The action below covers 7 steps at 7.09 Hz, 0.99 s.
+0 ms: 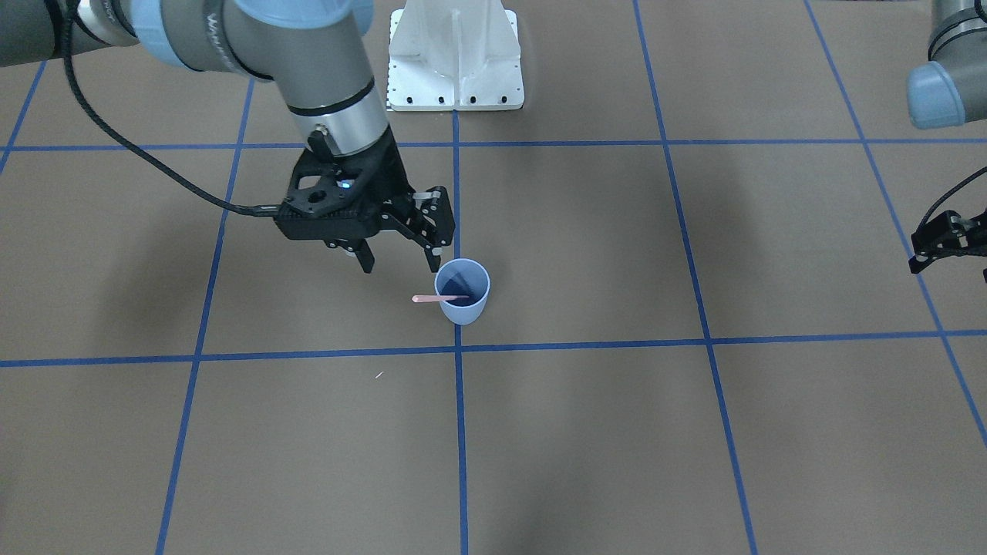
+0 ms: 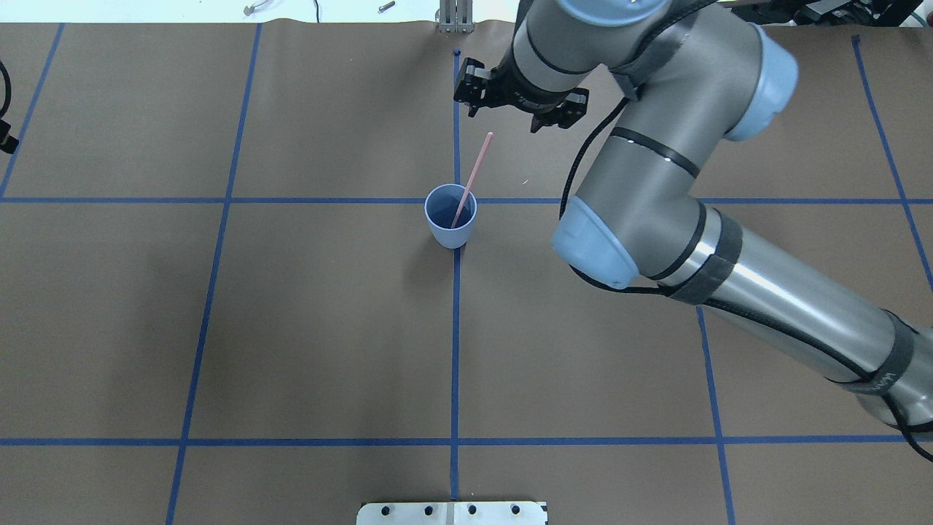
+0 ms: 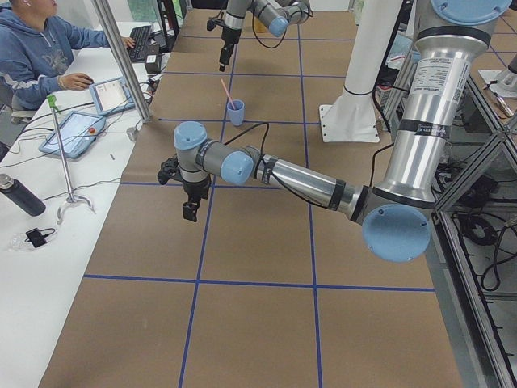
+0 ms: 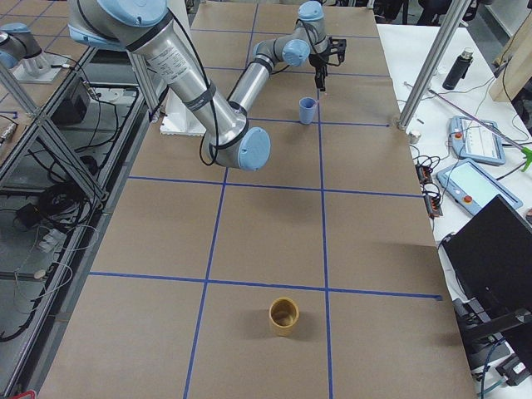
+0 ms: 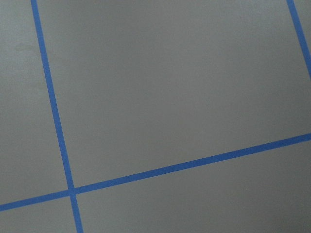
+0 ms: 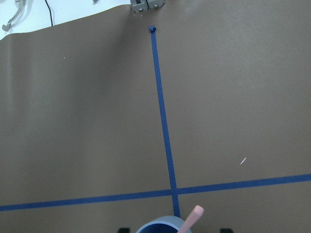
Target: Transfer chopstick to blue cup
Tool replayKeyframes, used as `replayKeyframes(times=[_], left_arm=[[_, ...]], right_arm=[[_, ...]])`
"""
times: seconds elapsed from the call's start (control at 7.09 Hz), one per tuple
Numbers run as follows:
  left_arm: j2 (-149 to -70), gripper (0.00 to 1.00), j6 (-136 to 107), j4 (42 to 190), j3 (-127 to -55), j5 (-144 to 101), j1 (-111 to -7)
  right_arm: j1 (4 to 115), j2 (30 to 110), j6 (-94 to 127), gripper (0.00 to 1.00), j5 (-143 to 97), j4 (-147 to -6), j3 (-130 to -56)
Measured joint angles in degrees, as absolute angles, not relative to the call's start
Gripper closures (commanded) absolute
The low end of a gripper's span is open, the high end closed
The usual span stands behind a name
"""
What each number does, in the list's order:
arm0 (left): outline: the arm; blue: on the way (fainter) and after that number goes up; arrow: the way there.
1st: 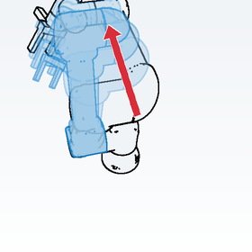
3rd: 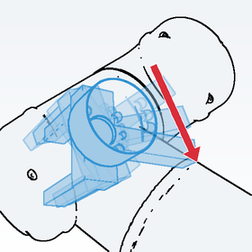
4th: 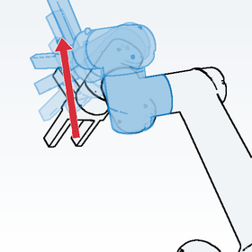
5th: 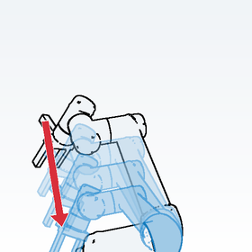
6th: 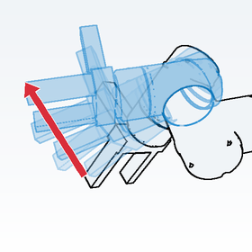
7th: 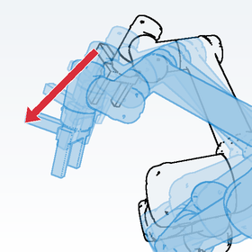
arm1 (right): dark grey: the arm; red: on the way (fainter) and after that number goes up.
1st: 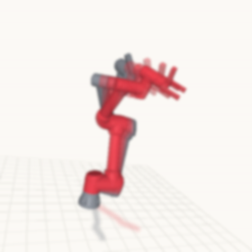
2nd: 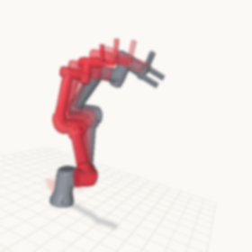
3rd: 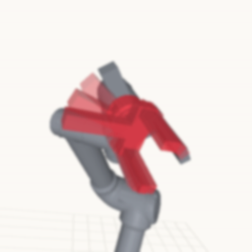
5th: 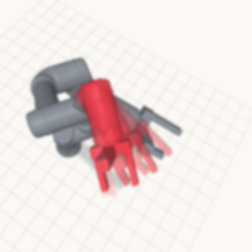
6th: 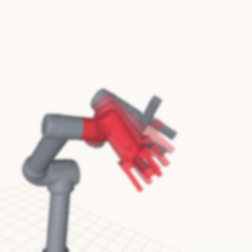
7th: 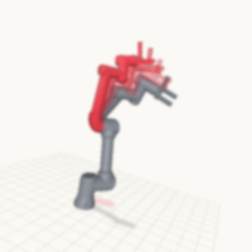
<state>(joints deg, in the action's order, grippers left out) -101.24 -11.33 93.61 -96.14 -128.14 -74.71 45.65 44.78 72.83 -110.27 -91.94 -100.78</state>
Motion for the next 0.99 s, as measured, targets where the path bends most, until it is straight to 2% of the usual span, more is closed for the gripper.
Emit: replayKeyframes(times=[0.42,0.99], left_arm=[[-101.25,0.01,-11.34,93.6,-96.07,-128.14,-74.71],[-101.14,0.01,-11.3,93.66,-95.99,-128.15,-74.71]], right_arm=[[57.84,58.63,60.1,0.0,-119.69,-96.34,-109.01],[71.92,77.53,26.66,0.0,-127.12,-96.17,-107.25]])
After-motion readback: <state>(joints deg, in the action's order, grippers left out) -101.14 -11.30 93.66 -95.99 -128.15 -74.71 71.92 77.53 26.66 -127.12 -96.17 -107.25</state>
